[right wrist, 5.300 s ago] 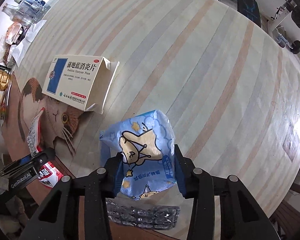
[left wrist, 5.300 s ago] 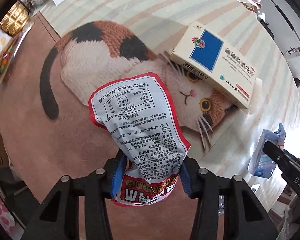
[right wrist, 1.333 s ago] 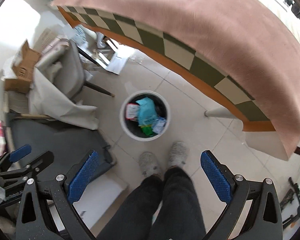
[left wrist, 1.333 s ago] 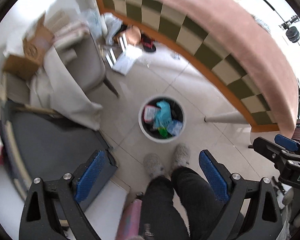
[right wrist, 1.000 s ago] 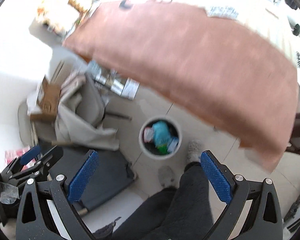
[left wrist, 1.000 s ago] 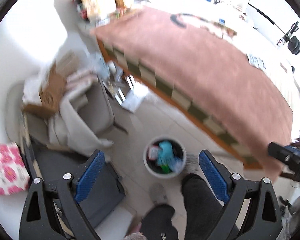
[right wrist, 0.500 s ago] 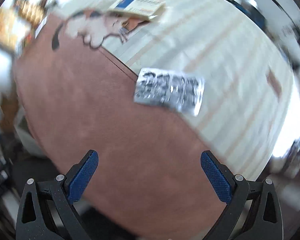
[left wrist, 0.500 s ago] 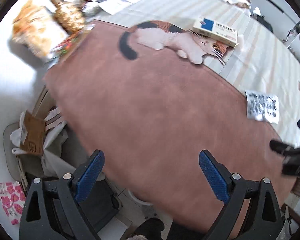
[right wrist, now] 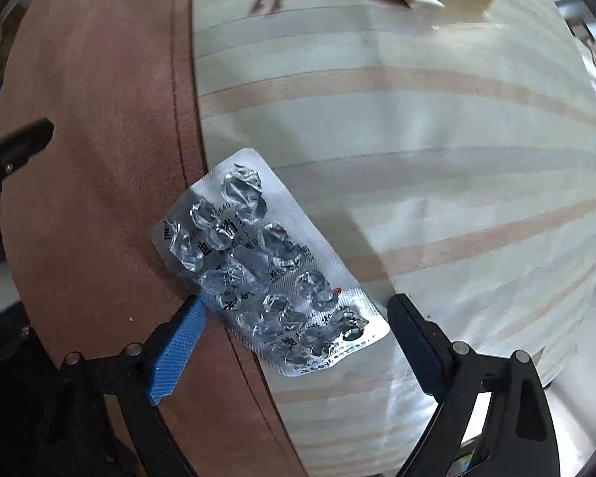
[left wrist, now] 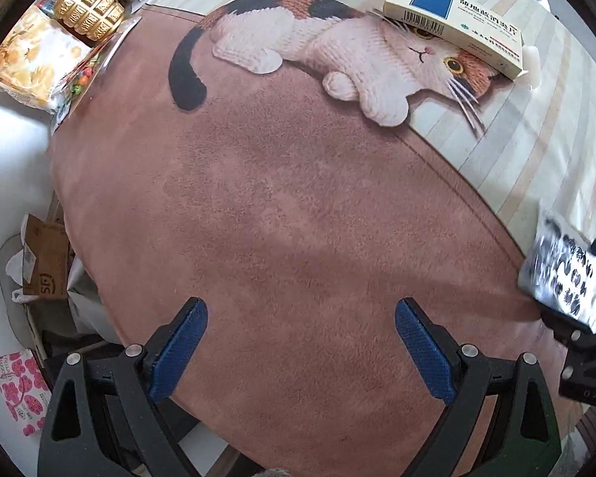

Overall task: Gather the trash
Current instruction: 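Grasp the white-blue medicine box with the left tool while the right tool grasps the silver blister pack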

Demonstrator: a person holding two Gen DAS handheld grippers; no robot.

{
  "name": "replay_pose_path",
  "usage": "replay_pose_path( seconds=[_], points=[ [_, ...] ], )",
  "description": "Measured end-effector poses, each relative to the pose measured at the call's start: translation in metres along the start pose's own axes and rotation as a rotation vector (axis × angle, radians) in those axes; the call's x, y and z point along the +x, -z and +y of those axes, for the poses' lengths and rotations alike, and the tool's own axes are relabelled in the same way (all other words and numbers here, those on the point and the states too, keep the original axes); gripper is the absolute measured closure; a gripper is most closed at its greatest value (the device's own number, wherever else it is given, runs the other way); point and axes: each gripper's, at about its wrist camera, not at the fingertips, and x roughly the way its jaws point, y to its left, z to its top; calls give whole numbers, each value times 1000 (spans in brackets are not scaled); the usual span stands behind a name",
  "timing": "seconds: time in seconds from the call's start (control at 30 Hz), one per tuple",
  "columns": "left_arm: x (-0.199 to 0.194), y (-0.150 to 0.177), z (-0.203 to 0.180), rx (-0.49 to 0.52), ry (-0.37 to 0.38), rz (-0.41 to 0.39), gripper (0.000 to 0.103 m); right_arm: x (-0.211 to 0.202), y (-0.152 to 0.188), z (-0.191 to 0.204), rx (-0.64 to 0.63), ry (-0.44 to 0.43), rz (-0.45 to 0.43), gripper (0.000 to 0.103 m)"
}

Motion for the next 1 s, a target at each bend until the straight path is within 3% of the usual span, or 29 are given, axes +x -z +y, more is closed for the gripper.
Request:
replay_pose_path(
  seconds=[0.07, 0.13, 0.23, 0.3, 0.37, 0.53, 0.6, 0.67, 0.73, 0.8, 0.9, 1.0],
  points=[
    [-3, -10, -2, -16, 12, 0, 6, -8, 3, -23, 167, -38, -36, 31],
    [-8, -24, -8, -27, 29, -3, 6, -12, 12, -57, 382, -109, -79, 31],
    [-15, -56, -21, -57, 71, 2, 6, -15, 31, -111, 680, -122, -137, 31],
    [-19, -84, -32, -94, 114, 12, 6, -17, 42, -142, 857, -211, -166, 32],
    [-23, -115, -44, -149, 170, 26, 7, -26, 42, -164, 944, -177, -196, 32],
    [-21, -190, -68, -293, 268, 89, 7, -39, 31, -212, 1052, -159, -188, 31],
    [-12, -210, -74, -351, 301, 144, 7, -39, 24, -228, 1051, -158, -156, 25],
    [0, -225, -77, -427, 334, 207, 7, -39, 18, -240, 1058, -166, -154, 18],
    [12, -234, -78, -493, 353, 259, 7, -38, 9, -250, 1060, -167, -149, 17],
    [19, -238, -77, -524, 319, 271, 8, -33, -4, -264, 1059, -173, -144, 17],
    [14, -237, -84, -445, 269, 202, 11, -18, -4, -257, 1043, -168, -147, 17],
    [1, -229, -111, -167, 219, 76, 11, -14, -9, -247, 984, -122, -182, 18]
  ],
)
